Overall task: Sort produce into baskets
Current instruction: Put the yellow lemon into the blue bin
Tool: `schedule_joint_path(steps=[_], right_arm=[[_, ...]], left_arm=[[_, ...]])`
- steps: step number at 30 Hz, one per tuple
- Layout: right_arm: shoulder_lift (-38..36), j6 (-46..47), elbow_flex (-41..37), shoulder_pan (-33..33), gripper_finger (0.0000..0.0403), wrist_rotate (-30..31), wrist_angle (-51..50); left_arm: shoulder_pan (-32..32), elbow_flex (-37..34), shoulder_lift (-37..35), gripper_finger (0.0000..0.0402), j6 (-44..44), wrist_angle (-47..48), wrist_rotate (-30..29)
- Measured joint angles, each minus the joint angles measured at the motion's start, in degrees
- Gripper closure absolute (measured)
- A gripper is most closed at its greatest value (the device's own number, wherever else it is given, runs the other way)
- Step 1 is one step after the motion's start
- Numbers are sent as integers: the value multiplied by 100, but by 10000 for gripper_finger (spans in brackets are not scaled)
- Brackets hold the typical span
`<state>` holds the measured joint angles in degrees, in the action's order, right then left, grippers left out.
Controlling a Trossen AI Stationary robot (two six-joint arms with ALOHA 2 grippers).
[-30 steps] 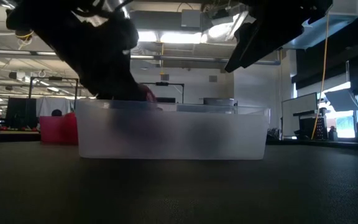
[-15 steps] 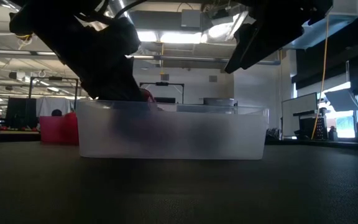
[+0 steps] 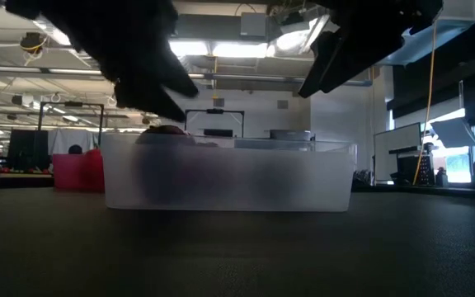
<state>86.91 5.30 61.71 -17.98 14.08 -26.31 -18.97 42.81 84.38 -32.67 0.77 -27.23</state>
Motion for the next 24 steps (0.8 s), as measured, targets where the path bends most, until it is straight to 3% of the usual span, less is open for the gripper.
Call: schedule_joint_path(steps=[6,12,16,19,24], right_arm=[[-2,70,39,-2,102,-158,-21],[-2,92,39,-2,102,-161,-35],[-2,92,39,-2,102,-163,-65],[-2,55,39,-2,102,-164,-139],[-2,32,39,-2,102,-160,-296]], left_arm=[[-248,37,-782,35,12,281,590],[-396,38,-1103,36,356,-253,286],[-490,168,-1097,43,761,-523,500],[-680,621,-1086,48,717,74,551],[-1130,1676,-775,50,228,1941,556]])
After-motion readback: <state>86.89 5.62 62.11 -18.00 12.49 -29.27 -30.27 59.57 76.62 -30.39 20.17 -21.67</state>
